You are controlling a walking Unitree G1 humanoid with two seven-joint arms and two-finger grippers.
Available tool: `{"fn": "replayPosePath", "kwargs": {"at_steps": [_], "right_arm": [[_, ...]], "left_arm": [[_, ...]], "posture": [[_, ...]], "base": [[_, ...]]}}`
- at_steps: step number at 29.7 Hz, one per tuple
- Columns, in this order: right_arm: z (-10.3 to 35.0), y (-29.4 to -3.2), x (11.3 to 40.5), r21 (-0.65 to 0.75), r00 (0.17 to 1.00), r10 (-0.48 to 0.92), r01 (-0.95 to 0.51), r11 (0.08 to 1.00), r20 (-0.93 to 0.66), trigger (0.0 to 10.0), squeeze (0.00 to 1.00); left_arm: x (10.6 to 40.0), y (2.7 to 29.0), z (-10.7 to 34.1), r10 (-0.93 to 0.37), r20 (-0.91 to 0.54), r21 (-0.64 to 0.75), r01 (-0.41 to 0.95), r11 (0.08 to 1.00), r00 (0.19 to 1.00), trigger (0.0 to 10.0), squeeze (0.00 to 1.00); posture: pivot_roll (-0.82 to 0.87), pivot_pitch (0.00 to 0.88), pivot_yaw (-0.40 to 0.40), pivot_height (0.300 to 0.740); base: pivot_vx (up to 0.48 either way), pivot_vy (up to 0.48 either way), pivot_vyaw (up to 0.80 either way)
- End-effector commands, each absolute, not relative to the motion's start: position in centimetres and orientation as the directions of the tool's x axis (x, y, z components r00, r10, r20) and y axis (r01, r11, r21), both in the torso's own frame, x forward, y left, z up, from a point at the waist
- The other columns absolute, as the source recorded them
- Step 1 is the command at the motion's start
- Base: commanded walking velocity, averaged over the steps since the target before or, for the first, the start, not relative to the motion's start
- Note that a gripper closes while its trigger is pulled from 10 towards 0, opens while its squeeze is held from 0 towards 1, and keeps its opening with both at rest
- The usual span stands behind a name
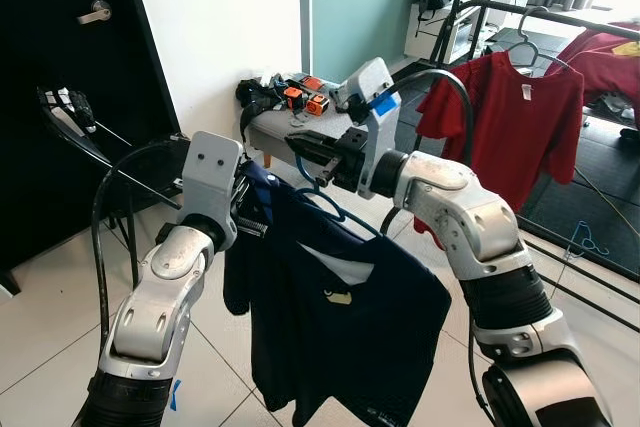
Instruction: Hang hanger
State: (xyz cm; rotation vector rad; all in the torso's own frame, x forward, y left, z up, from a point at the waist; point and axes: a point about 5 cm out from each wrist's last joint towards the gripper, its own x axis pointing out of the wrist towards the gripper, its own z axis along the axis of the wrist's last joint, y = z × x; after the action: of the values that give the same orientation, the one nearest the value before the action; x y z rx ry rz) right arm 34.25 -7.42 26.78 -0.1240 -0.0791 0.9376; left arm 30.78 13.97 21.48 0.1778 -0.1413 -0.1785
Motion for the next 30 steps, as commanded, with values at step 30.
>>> {"fn": "replayPosePath", "kwargs": {"at_steps": [30], "right_arm": [[31.3,-8.9,35.2,-0.087,0.634,0.735,-0.740,0.667,0.243,2.3,0.00]], "left_arm": [[29.1,12.3,20.1,-0.422,0.033,0.321,0.390,0.863,0.906,10.0,0.00]], "posture": [[-0.06,0.000,0.030,0.740]], "base": [[0.000,0.000,0.00]]}}
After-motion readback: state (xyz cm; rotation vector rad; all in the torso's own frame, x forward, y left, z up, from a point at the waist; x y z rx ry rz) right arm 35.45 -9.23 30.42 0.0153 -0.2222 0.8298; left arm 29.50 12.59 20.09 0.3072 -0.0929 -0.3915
